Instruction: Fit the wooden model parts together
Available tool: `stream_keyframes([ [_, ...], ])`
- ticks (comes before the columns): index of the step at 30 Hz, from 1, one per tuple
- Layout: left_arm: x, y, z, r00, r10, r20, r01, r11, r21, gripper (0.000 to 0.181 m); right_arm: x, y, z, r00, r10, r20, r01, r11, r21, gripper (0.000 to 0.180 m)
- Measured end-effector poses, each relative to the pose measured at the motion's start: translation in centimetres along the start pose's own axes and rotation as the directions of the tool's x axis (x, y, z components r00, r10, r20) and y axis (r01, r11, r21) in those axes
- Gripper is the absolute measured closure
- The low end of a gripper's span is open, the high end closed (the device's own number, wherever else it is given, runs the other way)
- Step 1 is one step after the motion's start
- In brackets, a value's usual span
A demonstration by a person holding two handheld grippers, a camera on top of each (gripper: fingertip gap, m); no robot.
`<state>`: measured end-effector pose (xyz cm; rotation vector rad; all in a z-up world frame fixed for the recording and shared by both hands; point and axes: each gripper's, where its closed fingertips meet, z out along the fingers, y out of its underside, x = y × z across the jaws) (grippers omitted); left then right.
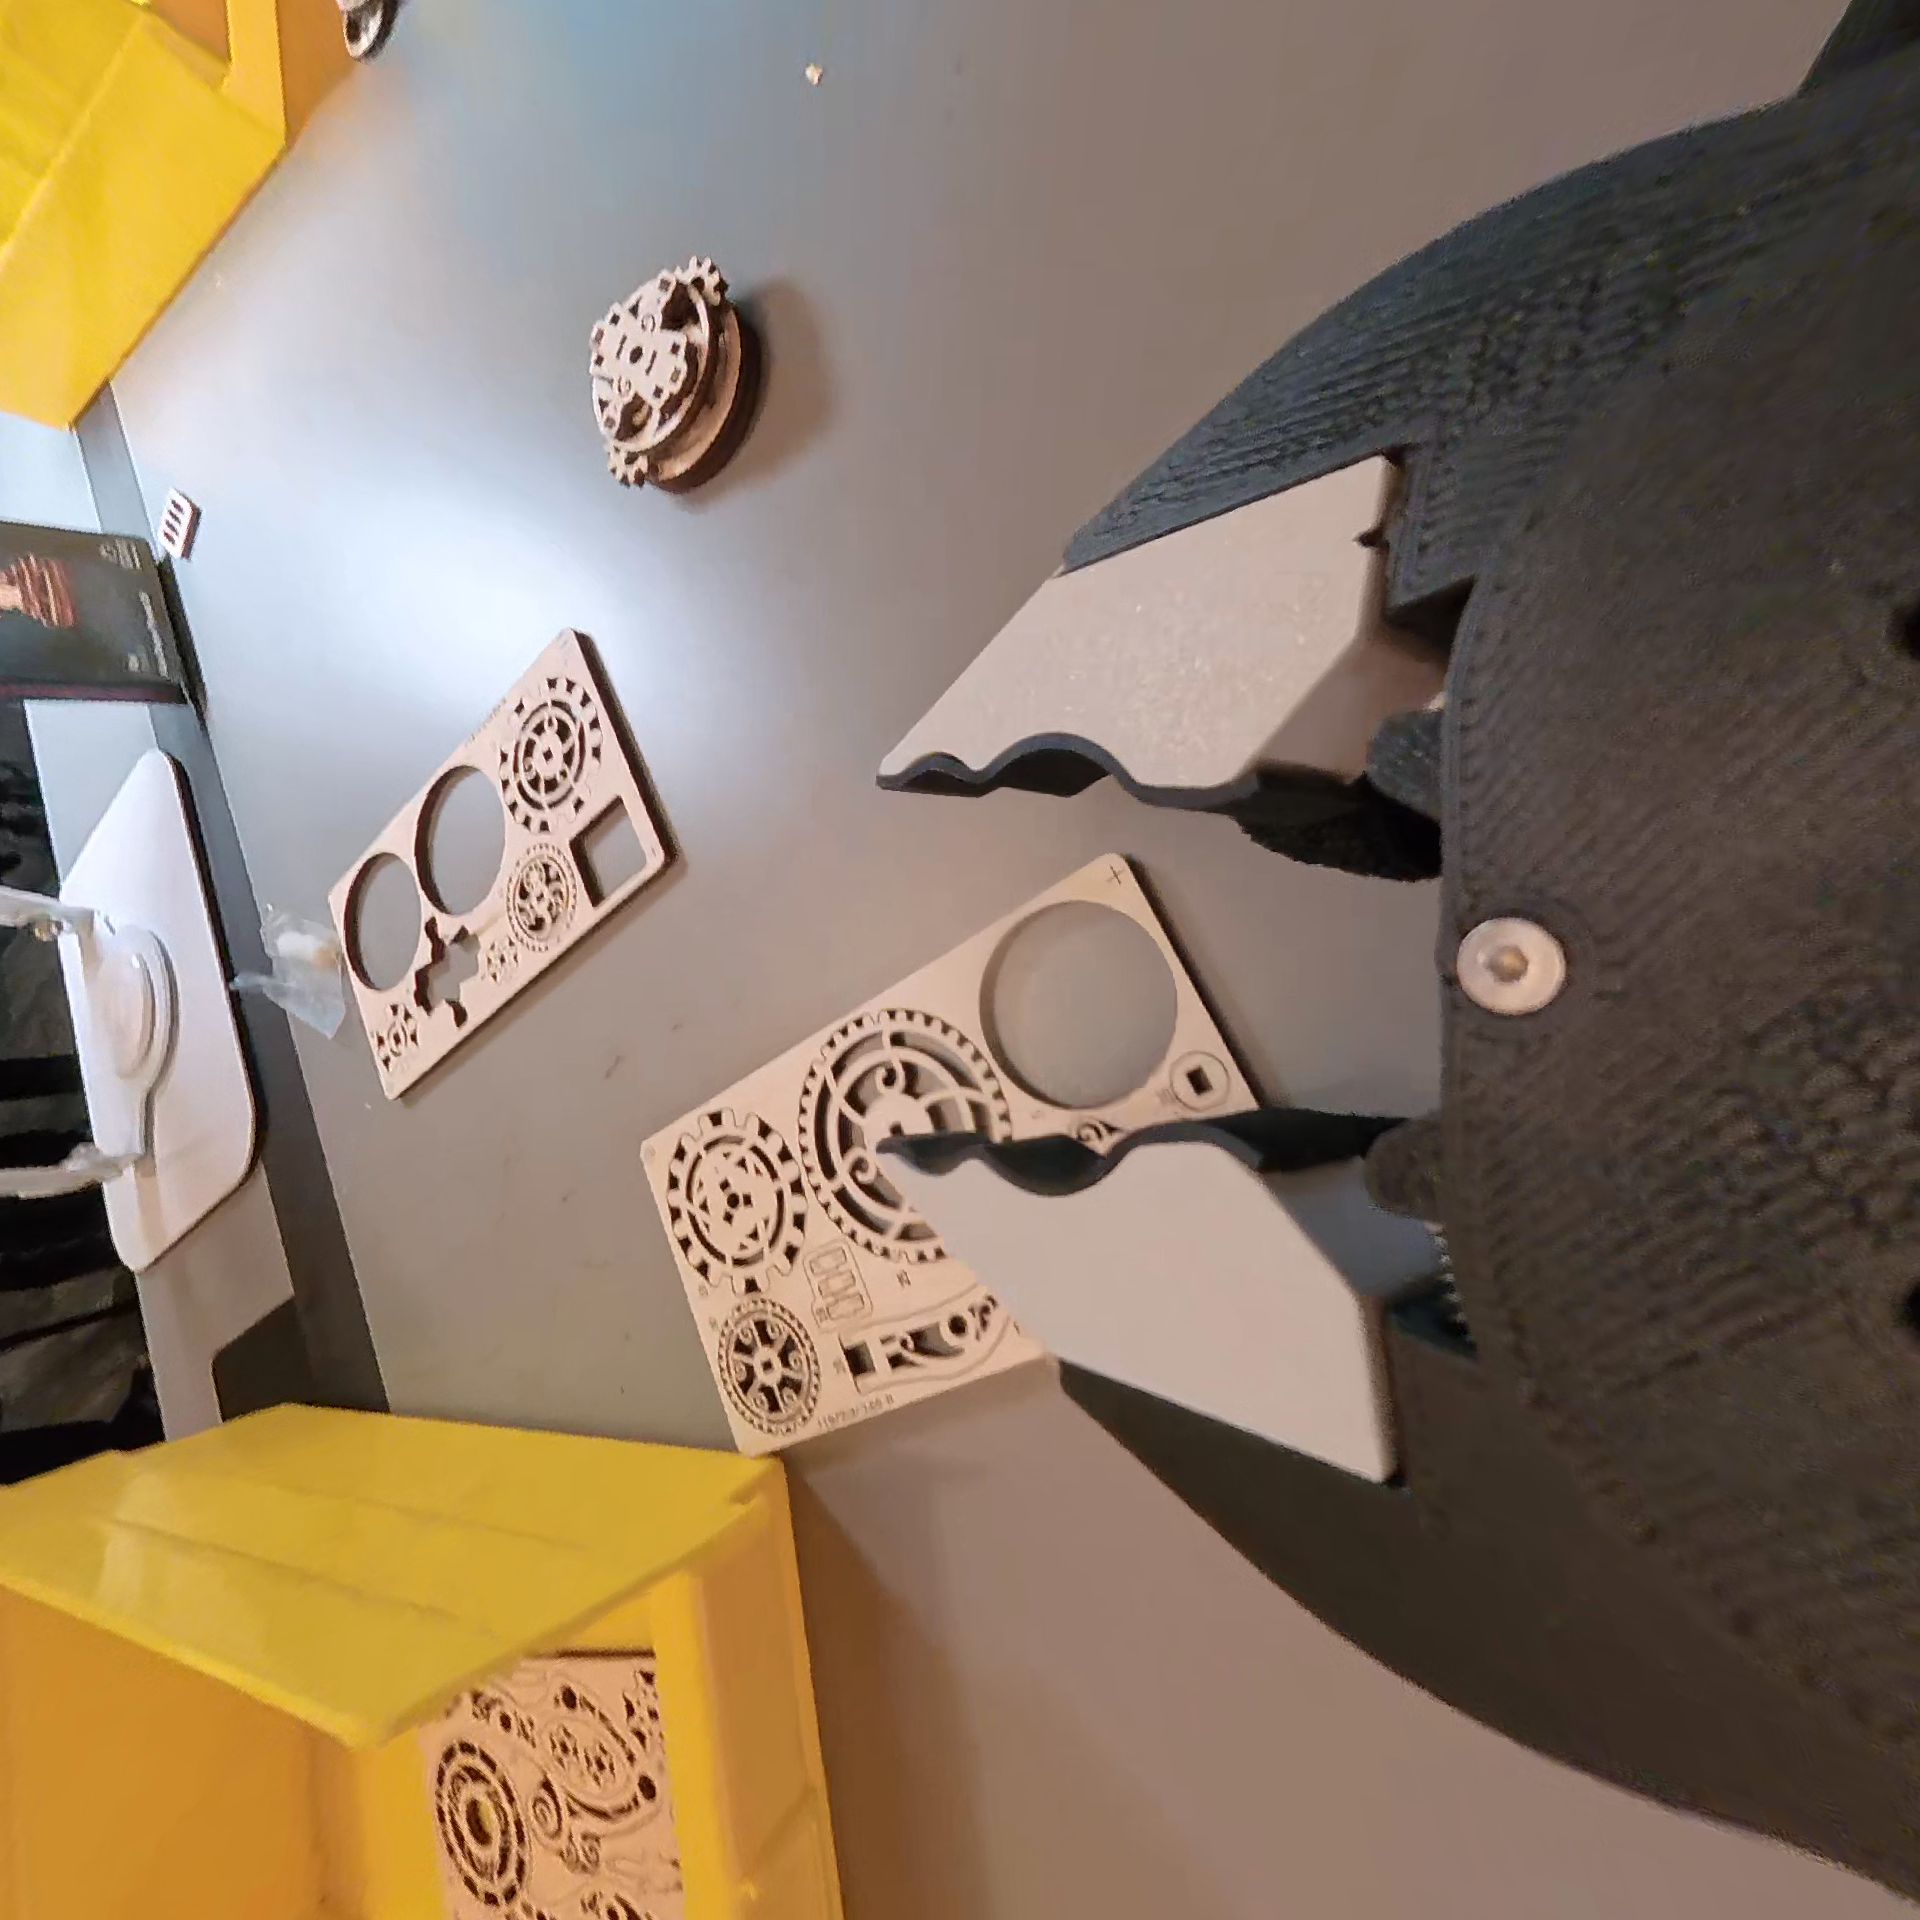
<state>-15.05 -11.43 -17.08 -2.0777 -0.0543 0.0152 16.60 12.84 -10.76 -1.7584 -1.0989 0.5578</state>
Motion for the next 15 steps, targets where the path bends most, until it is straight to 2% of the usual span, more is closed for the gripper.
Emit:
stream_keyframes([
  [1, -0.4, 0.2, -0.1, 1.0, -0.009, 0.016, 0.009, 1.0, -0.014, 0.113, 0.1, 1.0, -0.2, 0.999, 0.031, -0.025, -0.031, 0.999, -0.011, 0.141],
  [5, -2.1, 1.3, -0.6, 0.996, -0.066, 0.056, 0.069, 0.996, -0.056, 0.098, 2.1, 5.4, 0.1, 0.987, 0.09, -0.13, -0.104, 0.989, -0.102, 0.138],
  [7, -2.5, 1.4, -0.9, 0.995, -0.085, 0.061, 0.088, 0.995, -0.052, 0.097, 3.5, 8.6, 0.6, 0.985, 0.037, -0.168, -0.081, 0.961, -0.264, 0.13],
  [9, -2.6, 1.2, -1.0, 0.994, -0.084, 0.064, 0.087, 0.995, -0.043, 0.097, 3.9, 11.1, 1.3, 0.989, -0.008, -0.149, -0.052, 0.918, -0.394, 0.13],
  [10, -2.7, 1.1, -1.0, 0.994, -0.082, 0.066, 0.084, 0.996, -0.04, 0.098, 3.6, 10.6, 1.8, 0.993, 0.029, -0.118, -0.071, 0.928, -0.367, 0.137],
  [15, -2.3, 0.9, -1.2, 0.995, -0.082, 0.05, 0.083, 0.996, -0.025, 0.099, 3.9, 10.8, 2.9, 0.996, 0.089, -0.013, -0.085, 0.877, -0.473, 0.14],
])
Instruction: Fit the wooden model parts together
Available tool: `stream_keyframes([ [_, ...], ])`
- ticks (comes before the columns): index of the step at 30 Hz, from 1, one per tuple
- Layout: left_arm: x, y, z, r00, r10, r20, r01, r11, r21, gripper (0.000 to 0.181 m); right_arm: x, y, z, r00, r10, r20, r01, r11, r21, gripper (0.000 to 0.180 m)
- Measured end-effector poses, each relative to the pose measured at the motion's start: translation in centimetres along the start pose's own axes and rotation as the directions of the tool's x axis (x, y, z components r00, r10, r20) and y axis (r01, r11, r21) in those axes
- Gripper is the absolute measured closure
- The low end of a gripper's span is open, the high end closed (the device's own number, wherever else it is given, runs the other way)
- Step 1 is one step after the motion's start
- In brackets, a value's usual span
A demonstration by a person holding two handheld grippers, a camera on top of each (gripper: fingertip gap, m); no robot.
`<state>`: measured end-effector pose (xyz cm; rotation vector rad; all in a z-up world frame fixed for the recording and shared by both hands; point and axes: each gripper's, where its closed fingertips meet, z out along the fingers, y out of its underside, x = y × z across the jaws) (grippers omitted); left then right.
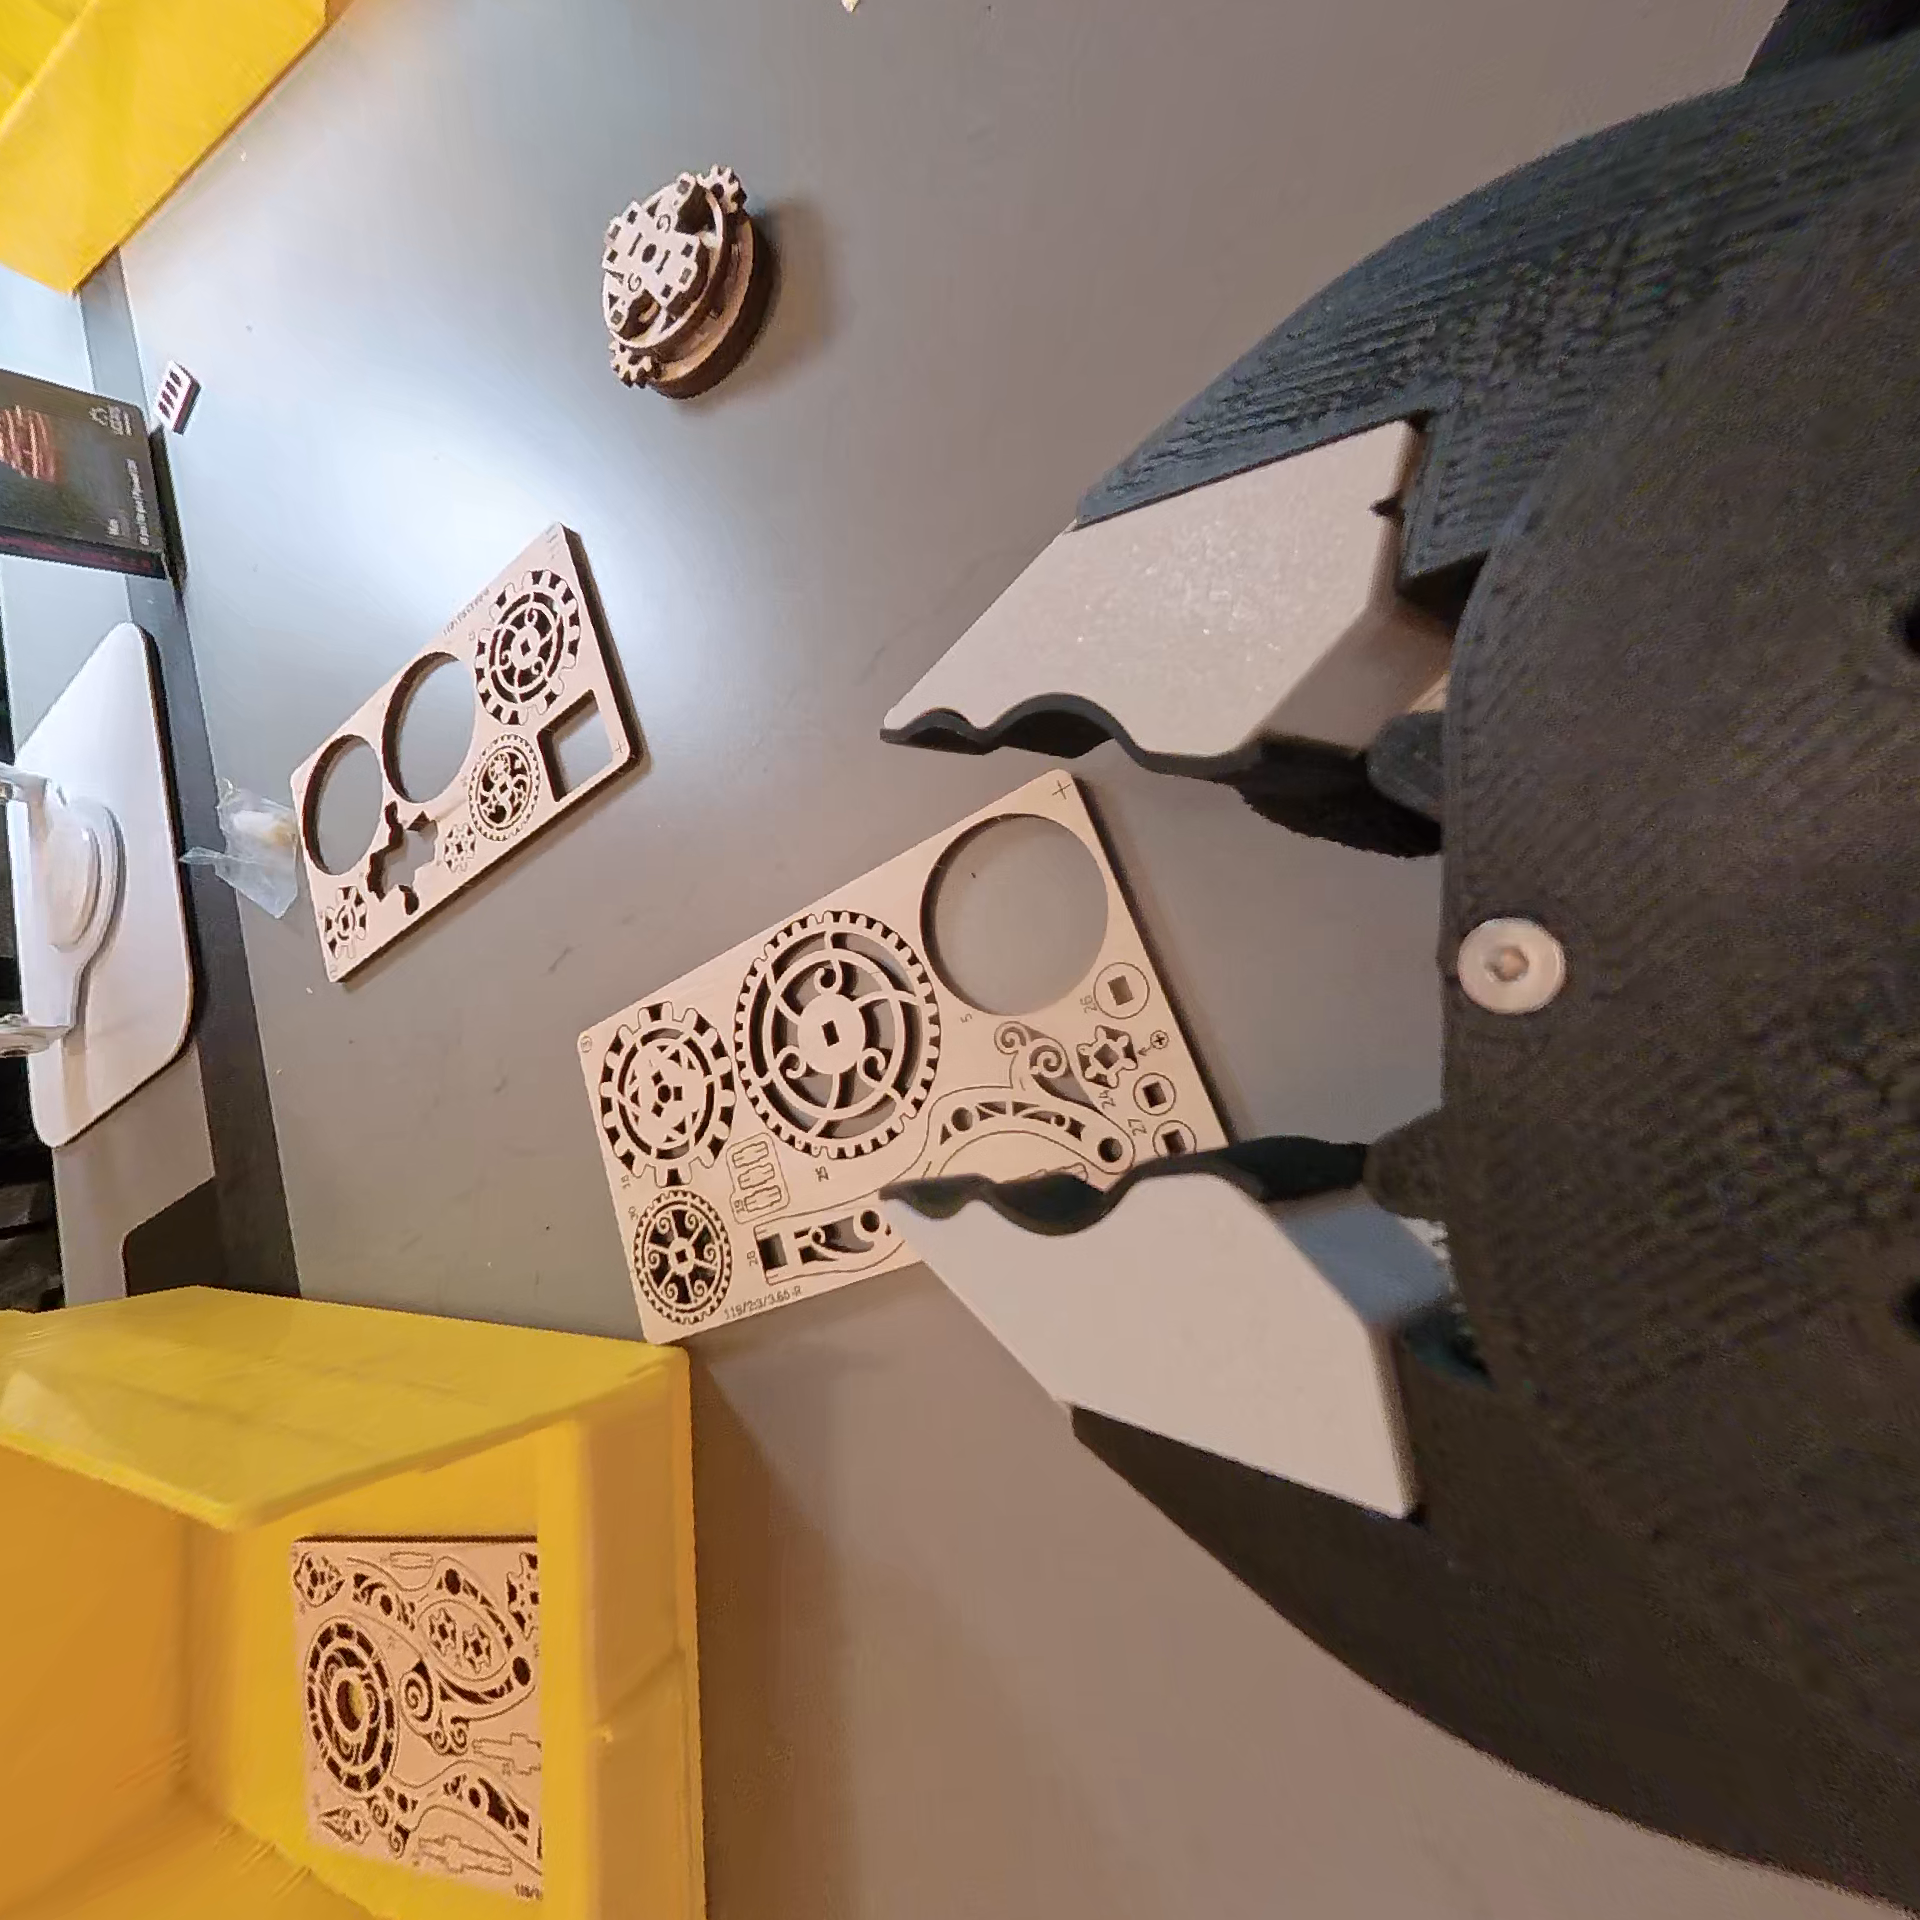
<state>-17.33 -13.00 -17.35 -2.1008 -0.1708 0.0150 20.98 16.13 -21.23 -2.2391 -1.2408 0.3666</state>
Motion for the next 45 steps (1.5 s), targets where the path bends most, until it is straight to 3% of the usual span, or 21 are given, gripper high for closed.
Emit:
stream_keyframes([
  [6, 0.4, -0.5, -0.5, 0.999, -0.029, -0.045, 0.031, 0.999, 0.043, 0.103, -0.2, -1.0, 0.7, 0.999, -0.033, 0.035, 0.034, 0.999, -0.013, 0.151],
  [11, 0.8, -0.8, -0.7, 0.997, -0.028, -0.075, 0.032, 0.998, 0.062, 0.105, -3.8, -4.7, 1.6, 0.99, -0.105, 0.089, 0.096, 0.991, 0.098, 0.152],
  [14, 1.0, -0.4, -0.5, 0.997, -0.017, -0.074, 0.02, 0.999, 0.042, 0.105, -4.7, -9.8, 1.9, 0.992, -0.127, 0.019, 0.121, 0.974, 0.19, 0.152],
  [18, 1.0, -0.3, -0.4, 0.998, -0.001, -0.06, 0.003, 1.0, 0.03, 0.105, -2.1, -16.6, 4.7, 0.99, -0.029, -0.137, 0.062, 0.967, 0.248, 0.152],
  [21, 1.0, -0.3, -0.6, 0.998, -0.002, -0.058, 0.004, 0.999, 0.039, 0.106, 1.7, -19.1, 7.1, 0.971, 0.064, -0.23, -0.008, 0.971, 0.238, 0.152],
  [25, 1.1, -0.1, -0.6, 0.997, -0.008, -0.07, 0.011, 0.999, 0.037, 0.106, 4.9, -19.5, 9.8, 0.947, 0.134, -0.291, -0.089, 0.983, 0.163, 0.152],
  [29, 1.6, -0.2, -0.5, 0.997, 0.007, -0.083, -0.004, 0.999, 0.039, 0.107, 5.5, -19.5, 9.7, 0.932, 0.15, -0.331, -0.107, 0.984, 0.143, 0.141],
  [33, 1.7, -0.3, -0.7, 0.996, 0.006, -0.091, -0.001, 0.999, 0.048, 0.107, 0.9, -19.2, 5.6, 0.979, 0.017, -0.205, 0.029, 0.976, 0.215, 0.141],
  [35, 1.8, -0.4, -0.7, 0.995, 0.002, -0.097, 0.003, 0.999, 0.051, 0.107, -1.6, -16.7, 2.6, 0.989, -0.08, -0.124, 0.103, 0.974, 0.2, 0.144],
  [38, 2.1, -0.4, -0.7, 0.994, 0.008, -0.113, -0.002, 0.999, 0.05, 0.107, -4.2, -9.5, -0.1, 0.987, -0.151, 0.048, 0.15, 0.988, 0.026, 0.14],
  [41, 2.6, -0.7, -0.6, 0.992, 0.021, -0.128, -0.014, 0.998, 0.054, 0.107, -3.8, -4.2, -0.5, 0.987, -0.147, 0.063, 0.151, 0.985, -0.078, 0.14],
  [45, 2.7, -0.8, -0.8, 0.991, 0.032, -0.127, -0.024, 0.998, 0.063, 0.108, -3.4, -2.5, 1.1, 0.994, -0.077, 0.071, 0.084, 0.992, -0.093, 0.141],
])
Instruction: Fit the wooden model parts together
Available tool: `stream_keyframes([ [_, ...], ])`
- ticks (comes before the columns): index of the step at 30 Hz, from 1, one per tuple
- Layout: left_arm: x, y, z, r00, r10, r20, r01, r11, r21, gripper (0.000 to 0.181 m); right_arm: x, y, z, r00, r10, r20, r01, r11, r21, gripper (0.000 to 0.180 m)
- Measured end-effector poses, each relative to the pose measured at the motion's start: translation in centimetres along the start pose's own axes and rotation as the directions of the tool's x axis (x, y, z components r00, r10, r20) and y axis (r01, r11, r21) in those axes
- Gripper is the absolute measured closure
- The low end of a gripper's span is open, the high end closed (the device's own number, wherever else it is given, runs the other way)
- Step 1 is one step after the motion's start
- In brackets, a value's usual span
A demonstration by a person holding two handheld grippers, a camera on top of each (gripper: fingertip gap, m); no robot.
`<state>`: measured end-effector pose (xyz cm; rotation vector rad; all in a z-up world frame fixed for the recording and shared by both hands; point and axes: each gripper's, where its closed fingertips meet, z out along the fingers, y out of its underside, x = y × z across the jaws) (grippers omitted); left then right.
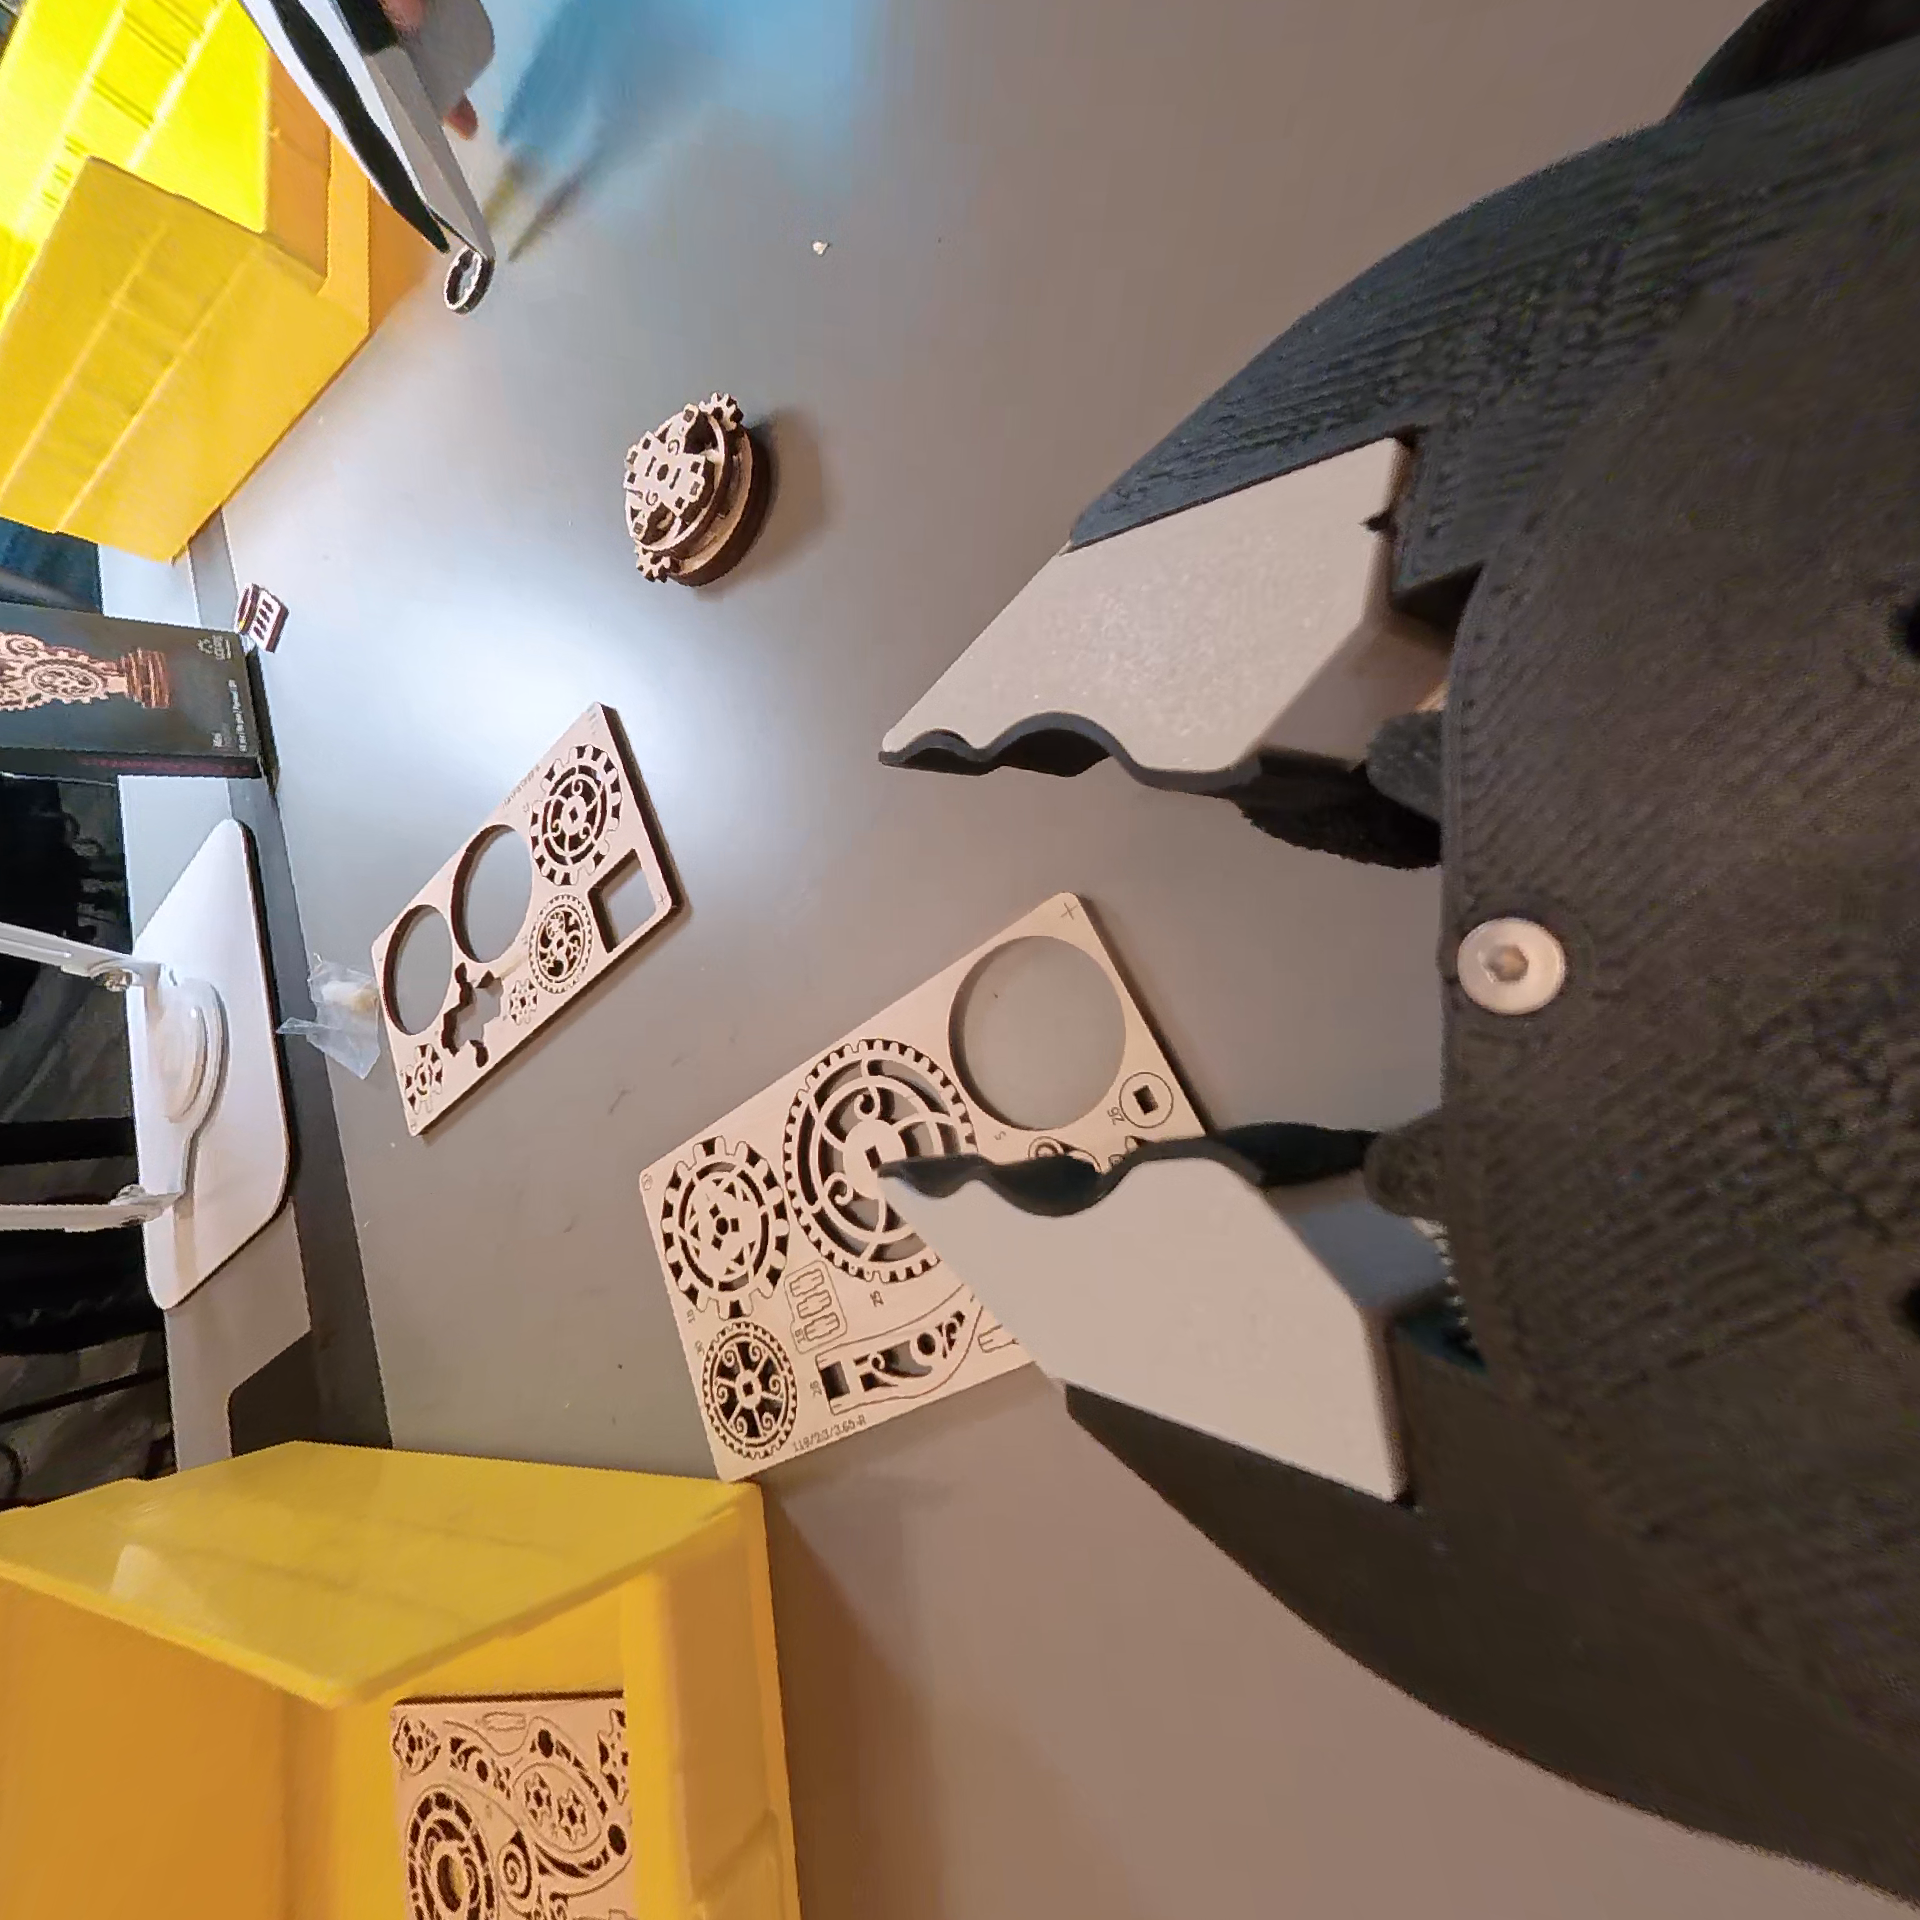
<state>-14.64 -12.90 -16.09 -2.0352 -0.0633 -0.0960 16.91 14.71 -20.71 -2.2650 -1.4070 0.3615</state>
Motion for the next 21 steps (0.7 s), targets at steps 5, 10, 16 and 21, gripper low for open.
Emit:
stream_keyframes([
  [5, -0.3, -0.1, -0.3, 1.0, -0.022, 0.008, 0.022, 1.0, 0.018, 0.109, -0.7, -1.4, 1.2, 1.0, -0.008, 0.021, 0.008, 1.0, 0.017, 0.152],
  [10, -0.2, 0.1, -0.1, 1.0, -0.013, 0.008, 0.013, 1.0, 0.002, 0.109, -0.2, -8.1, 2.6, 0.999, 0.007, -0.052, 0.002, 0.986, 0.167, 0.153],
  [16, -0.4, 0.6, 0.2, 1.0, -0.001, 0.025, 0.002, 1.0, -0.026, 0.108, 9.3, -16.9, 5.2, 0.908, 0.233, -0.349, -0.121, 0.942, 0.314, 0.153],
  [21, -1.0, 0.8, 0.1, 0.999, -0.003, 0.043, 0.005, 0.999, -0.033, 0.103, 11.4, -18.1, 6.1, 0.863, 0.357, -0.357, -0.194, 0.887, 0.419, 0.146],
])
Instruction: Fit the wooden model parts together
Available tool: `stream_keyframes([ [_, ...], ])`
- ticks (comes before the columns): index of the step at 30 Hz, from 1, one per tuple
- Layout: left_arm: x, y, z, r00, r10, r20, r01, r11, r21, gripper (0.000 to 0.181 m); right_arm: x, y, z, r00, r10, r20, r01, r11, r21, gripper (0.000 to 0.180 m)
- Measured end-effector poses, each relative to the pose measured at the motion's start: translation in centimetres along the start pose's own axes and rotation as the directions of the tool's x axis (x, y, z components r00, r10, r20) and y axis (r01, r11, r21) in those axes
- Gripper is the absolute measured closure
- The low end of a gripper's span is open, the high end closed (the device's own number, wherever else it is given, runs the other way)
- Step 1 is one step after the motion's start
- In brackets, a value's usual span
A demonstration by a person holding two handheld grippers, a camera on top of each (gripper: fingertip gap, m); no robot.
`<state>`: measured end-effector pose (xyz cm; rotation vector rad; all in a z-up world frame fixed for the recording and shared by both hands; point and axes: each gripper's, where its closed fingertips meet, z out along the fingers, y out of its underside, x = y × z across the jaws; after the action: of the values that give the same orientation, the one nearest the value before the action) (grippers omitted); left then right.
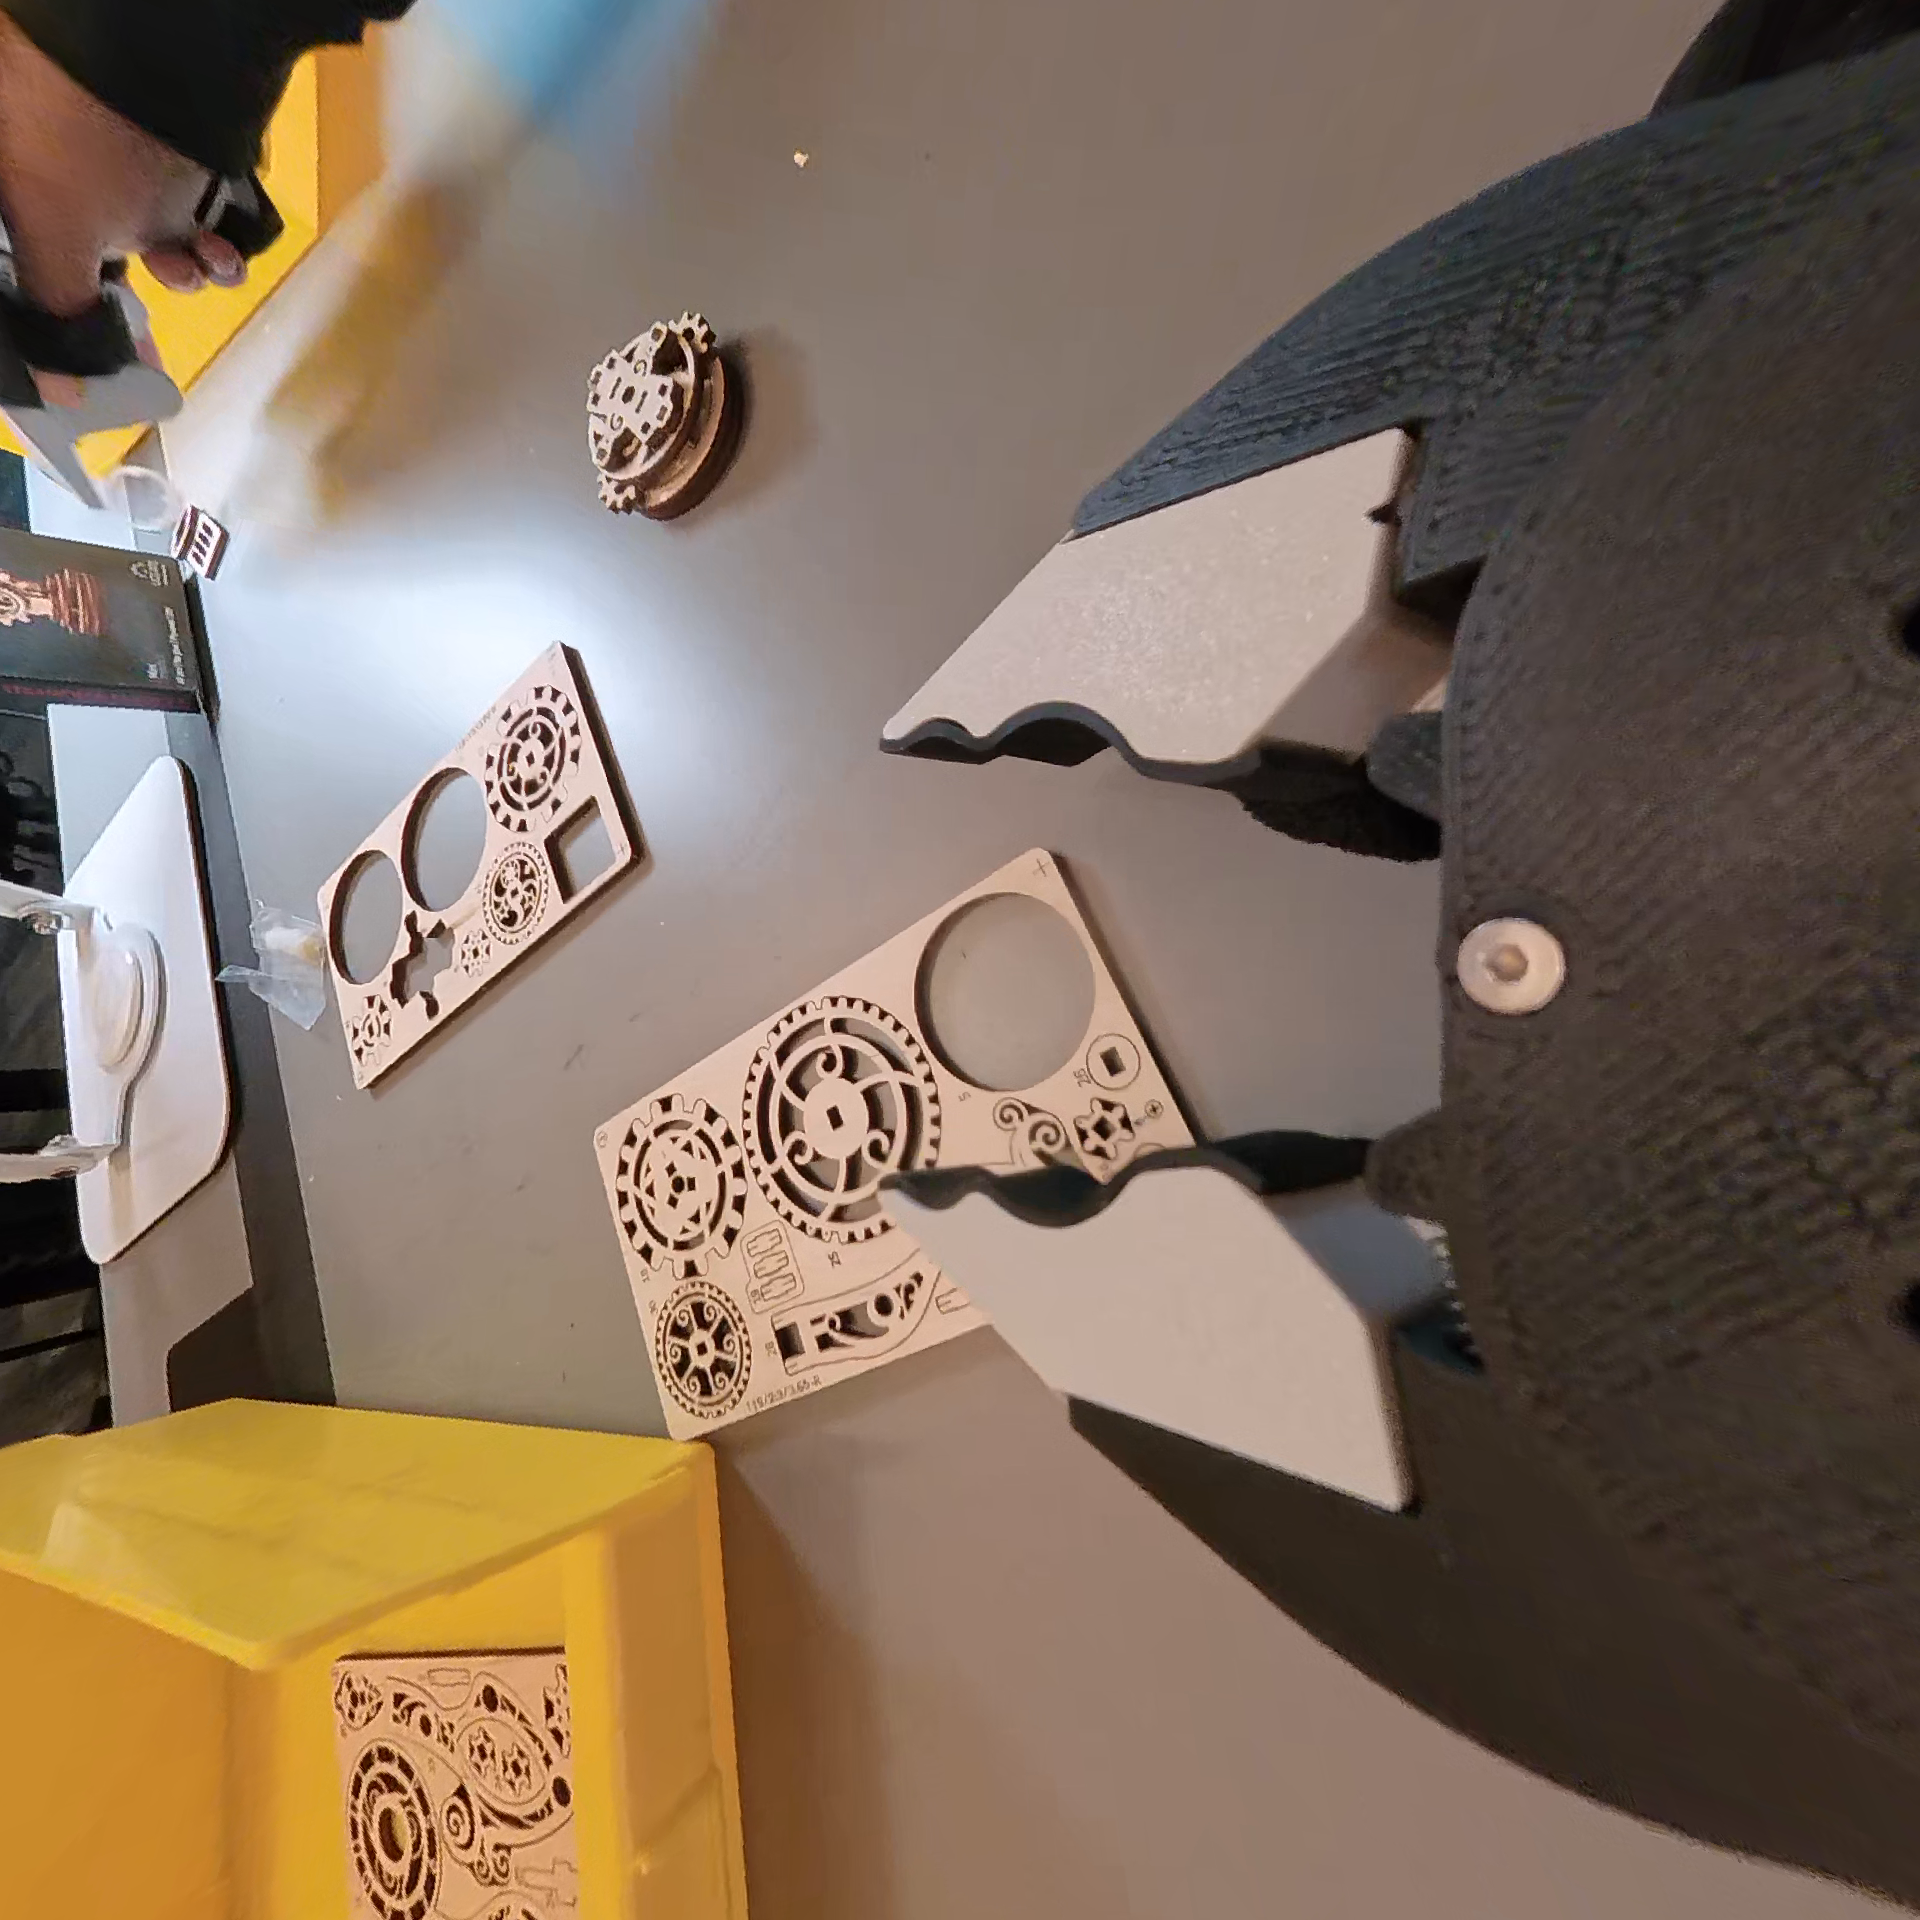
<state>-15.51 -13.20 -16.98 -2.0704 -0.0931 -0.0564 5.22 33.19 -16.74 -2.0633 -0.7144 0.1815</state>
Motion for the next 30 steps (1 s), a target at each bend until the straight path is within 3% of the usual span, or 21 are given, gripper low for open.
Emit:
stream_keyframes([
  [2, -0.4, 0.1, -0.2, 1.0, 0.005, 0.012, -0.005, 1.0, -0.007, 0.099, -1.5, -1.2, -2.5, 0.996, -0.029, 0.082, 0.02, 0.994, 0.11, 0.142],
  [5, -1.3, 0.6, -0.6, 0.999, -0.003, 0.037, 0.005, 0.999, -0.047, 0.093, -4.5, -2.5, -9.9, 0.959, -0.119, 0.259, 0.035, 0.951, 0.306, 0.141],
  [8, -2.3, 2.2, -0.4, 0.997, -0.012, 0.077, 0.023, 0.989, -0.147, 0.081, -6.4, 0.5, -16.1, 0.9, -0.206, 0.385, 0.07, 0.939, 0.337, 0.141],
  [12, -2.9, 4.0, 0.4, 0.991, 0.028, 0.13, 0.006, 0.967, -0.255, 0.063, -7.8, 5.7, -21.1, 0.839, -0.245, 0.487, 0.082, 0.94, 0.331, 0.14],
  [16, -2.6, 4.6, 1.1, 0.993, 0.011, 0.12, 0.025, 0.956, -0.292, 0.063, -8.6, 7.8, -22.4, 0.826, -0.265, 0.498, 0.071, 0.925, 0.374, 0.141],
  [21, -2.2, 4.4, 1.2, 0.993, 0.007, 0.122, 0.029, 0.957, -0.29, 0.08, -10.4, 8.3, -22.1, 0.781, -0.235, 0.579, 0.006, 0.929, 0.369, 0.143],
  [30, -1.5, 4.5, 1.1, 0.992, 0.014, 0.127, 0.025, 0.954, -0.299, 0.081, -11.4, 9.2, -21.9, 0.763, -0.245, 0.598, 0.008, 0.929, 0.37, 0.146],
])
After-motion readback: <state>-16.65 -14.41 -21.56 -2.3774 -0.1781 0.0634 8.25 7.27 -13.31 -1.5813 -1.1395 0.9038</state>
